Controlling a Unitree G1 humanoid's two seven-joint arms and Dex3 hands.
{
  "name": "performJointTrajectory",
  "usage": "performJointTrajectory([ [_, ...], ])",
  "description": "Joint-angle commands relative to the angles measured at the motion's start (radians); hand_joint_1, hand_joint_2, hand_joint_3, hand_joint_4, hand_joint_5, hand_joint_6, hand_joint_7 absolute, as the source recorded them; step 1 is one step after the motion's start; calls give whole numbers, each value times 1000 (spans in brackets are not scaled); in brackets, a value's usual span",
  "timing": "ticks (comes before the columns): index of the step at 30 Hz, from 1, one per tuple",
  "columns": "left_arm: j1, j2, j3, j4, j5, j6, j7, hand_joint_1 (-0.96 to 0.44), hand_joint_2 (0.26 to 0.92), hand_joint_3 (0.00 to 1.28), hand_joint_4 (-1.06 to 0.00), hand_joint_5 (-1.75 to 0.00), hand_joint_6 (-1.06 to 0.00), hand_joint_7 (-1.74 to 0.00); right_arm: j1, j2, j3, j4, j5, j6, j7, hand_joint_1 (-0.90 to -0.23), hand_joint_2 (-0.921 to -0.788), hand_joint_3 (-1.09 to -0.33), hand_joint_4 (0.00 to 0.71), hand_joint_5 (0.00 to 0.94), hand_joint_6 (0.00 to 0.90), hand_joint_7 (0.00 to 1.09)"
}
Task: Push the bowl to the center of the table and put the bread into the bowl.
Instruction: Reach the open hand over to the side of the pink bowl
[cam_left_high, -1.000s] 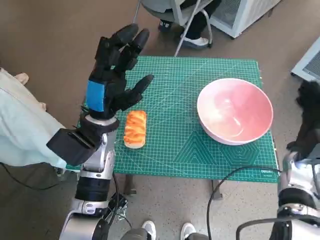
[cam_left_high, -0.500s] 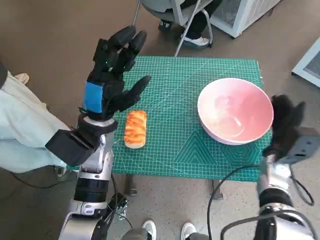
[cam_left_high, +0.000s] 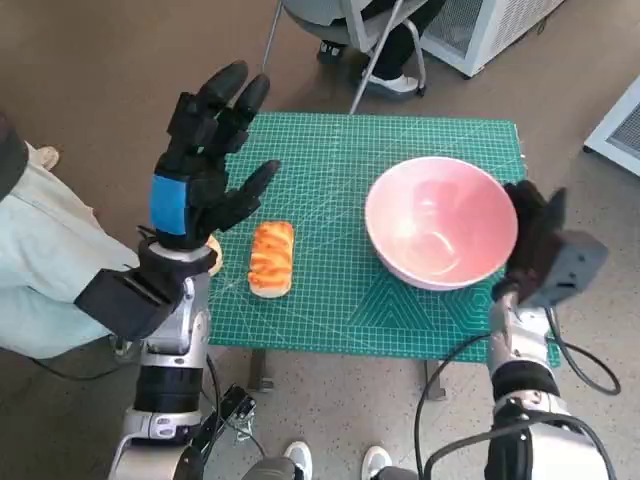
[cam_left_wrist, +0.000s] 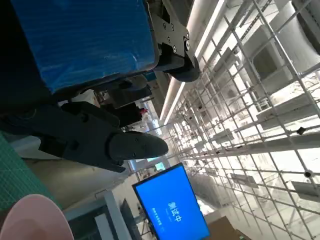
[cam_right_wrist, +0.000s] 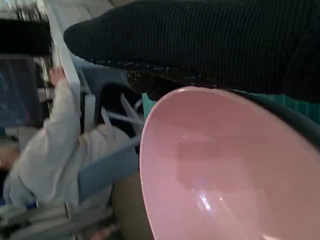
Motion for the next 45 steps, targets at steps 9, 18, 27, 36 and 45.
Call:
performJointTrajectory([
  [9,57,21,11,-67,12,7,28,-374,921,269,-469,-1,-399,-248,-93,76,-51,19,43,53,0,-466,-921,-829,258,2,99,639],
  [18,89,38,15,-95,22,16,28,-396,921,263,-457,0,-411,-223,-147,117,-78,24,61,72,-6,-499,-921,-839,284,13,71,721],
  [27,128,91,17,-118,25,45,9,-418,921,261,-457,-1,-428,-208,-174,118,-81,25,52,92,11,-512,-921,-850,261,2,24,762],
  [36,151,285,3,-83,141,-1,-99,-393,921,253,-469,-7,-439,-201,-183,76,-58,8,27,27,57,-509,-921,-832,260,5,28,747],
  [45,57,506,-49,51,319,-89,-176,-282,921,118,-512,-18,-486,-244,-185,30,14,-33,-18,-157,160,-542,-921,-768,322,16,118,634],
])
